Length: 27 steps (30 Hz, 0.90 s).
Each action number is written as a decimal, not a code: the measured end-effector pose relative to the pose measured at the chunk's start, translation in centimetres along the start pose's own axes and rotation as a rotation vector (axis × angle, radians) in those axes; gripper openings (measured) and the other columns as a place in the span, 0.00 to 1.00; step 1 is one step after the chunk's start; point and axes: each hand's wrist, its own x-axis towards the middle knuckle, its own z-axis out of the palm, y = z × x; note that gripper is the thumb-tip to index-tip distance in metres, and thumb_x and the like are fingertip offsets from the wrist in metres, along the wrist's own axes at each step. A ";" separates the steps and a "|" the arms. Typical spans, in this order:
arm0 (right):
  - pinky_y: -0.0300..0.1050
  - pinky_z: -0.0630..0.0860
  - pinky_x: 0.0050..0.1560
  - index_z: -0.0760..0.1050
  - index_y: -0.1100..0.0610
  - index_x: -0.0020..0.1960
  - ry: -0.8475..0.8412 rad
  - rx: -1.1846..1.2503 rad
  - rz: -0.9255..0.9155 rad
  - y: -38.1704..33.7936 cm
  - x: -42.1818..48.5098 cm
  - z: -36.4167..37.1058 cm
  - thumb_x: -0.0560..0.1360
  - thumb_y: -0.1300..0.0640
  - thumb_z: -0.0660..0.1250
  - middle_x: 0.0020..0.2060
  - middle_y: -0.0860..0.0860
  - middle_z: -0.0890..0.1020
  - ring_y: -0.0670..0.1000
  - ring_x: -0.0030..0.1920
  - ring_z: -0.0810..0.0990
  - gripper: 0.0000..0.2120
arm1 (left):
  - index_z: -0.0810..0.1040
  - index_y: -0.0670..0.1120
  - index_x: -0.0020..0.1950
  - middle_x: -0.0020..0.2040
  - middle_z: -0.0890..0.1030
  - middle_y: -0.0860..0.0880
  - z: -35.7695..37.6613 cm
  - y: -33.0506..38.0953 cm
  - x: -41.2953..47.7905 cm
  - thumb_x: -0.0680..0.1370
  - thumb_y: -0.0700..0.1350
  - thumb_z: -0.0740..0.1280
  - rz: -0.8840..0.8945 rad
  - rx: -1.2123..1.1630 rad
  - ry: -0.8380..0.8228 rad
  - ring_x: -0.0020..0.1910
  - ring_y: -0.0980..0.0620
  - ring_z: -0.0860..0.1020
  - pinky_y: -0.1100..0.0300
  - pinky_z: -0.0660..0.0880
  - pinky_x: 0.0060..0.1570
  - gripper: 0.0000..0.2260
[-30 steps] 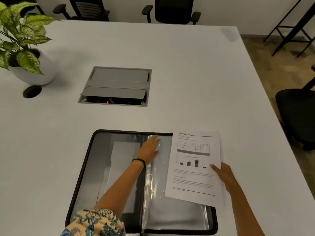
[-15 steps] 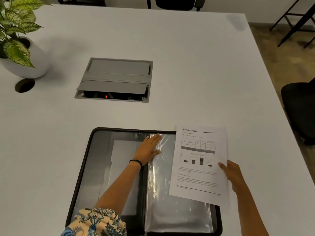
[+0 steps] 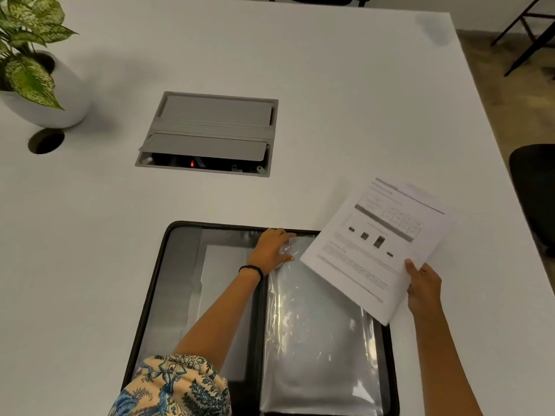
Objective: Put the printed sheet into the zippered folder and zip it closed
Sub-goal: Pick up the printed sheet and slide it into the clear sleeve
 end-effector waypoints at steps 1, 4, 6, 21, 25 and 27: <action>0.41 0.76 0.42 0.76 0.57 0.44 0.023 0.050 0.019 -0.4 0.1 0.7 0.76 0.62 0.64 0.41 0.48 0.79 0.46 0.42 0.77 0.02 | 0.72 0.48 0.66 0.55 0.78 0.47 0.0 0.0 0.2 0.71 0.50 0.73 -0.001 0.005 0.006 0.57 0.47 0.73 0.57 0.64 0.63 0.25; 0.32 0.77 0.30 0.71 0.53 0.34 0.095 0.169 0.039 -1.1 0.4 2.6 0.75 0.62 0.65 0.36 0.47 0.76 0.43 0.37 0.75 0.12 | 0.74 0.50 0.64 0.54 0.79 0.49 0.1 0.0 0.6 0.71 0.51 0.72 -0.004 0.022 0.005 0.57 0.50 0.74 0.55 0.59 0.67 0.22; 0.29 0.76 0.28 0.73 0.53 0.39 0.107 0.252 0.047 -1.6 0.5 3.9 0.76 0.62 0.65 0.39 0.47 0.77 0.42 0.39 0.76 0.08 | 0.76 0.50 0.60 0.53 0.78 0.50 0.0 0.1 0.9 0.72 0.51 0.71 0.003 0.015 0.008 0.56 0.51 0.74 0.55 0.58 0.65 0.18; 0.44 0.79 0.39 0.72 0.54 0.50 -0.016 0.341 0.025 -4.0 3.1 13.2 0.77 0.59 0.63 0.44 0.48 0.79 0.47 0.43 0.80 0.02 | 0.78 0.49 0.48 0.42 0.77 0.55 -0.8 0.5 2.1 0.69 0.52 0.74 0.002 -0.206 -0.025 0.44 0.56 0.74 0.59 0.66 0.52 0.13; 0.42 0.80 0.42 0.73 0.53 0.49 -0.054 0.379 -0.015 -4.1 3.7 15.0 0.77 0.60 0.63 0.45 0.48 0.80 0.45 0.43 0.81 0.03 | 0.76 0.47 0.43 0.38 0.79 0.55 -1.6 0.6 2.5 0.68 0.49 0.76 0.004 -0.324 -0.087 0.40 0.56 0.78 0.61 0.76 0.50 0.12; 0.41 0.81 0.38 0.73 0.53 0.51 -0.070 0.384 -0.025 -4.0 3.8 16.1 0.77 0.59 0.62 0.46 0.48 0.80 0.45 0.43 0.81 0.04 | 0.76 0.45 0.43 0.41 0.83 0.50 -1.8 0.8 2.6 0.69 0.48 0.76 0.029 -0.339 -0.118 0.43 0.53 0.81 0.59 0.78 0.52 0.11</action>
